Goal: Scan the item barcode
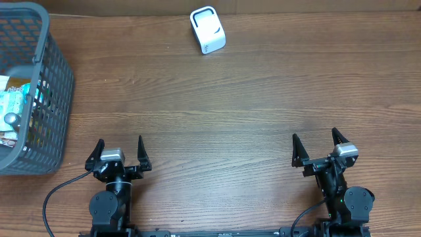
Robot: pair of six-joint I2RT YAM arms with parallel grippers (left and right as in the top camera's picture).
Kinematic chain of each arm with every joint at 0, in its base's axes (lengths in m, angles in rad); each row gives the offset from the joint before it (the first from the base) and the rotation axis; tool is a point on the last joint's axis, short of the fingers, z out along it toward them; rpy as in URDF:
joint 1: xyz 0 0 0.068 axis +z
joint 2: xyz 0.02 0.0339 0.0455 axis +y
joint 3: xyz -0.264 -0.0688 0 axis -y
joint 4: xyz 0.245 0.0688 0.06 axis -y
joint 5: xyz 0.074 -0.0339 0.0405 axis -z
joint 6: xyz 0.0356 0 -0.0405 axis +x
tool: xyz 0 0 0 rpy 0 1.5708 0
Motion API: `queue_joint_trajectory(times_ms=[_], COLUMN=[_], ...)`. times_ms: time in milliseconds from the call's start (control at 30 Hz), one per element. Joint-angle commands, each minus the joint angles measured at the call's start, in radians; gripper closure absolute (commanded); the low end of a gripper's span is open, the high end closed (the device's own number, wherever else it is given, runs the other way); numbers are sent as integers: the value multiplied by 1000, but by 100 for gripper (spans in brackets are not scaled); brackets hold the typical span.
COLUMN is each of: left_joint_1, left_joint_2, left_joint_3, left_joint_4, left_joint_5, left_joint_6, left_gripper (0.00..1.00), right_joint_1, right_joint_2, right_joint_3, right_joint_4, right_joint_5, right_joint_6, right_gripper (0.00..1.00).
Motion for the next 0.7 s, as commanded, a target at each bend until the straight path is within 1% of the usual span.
queue_joint_trajectory(times_ms=[0,667], left_joint_1=[-6,-6], left_joint_2=[-9,-9], left_joint_3=[-3,-3], left_joint_4=[2,2], left_joint_5=[-11,-16], left_joint_6=[29,29], left_gripper=[0,0], right_joint_1=[-3,-3], right_joint_2=[-7,-7], right_joint_3=[-11,-11], right_joint_4=[6,6], right_joint_5=[-5,-5], right_joint_6=[3,3], right_gripper=[0,0])
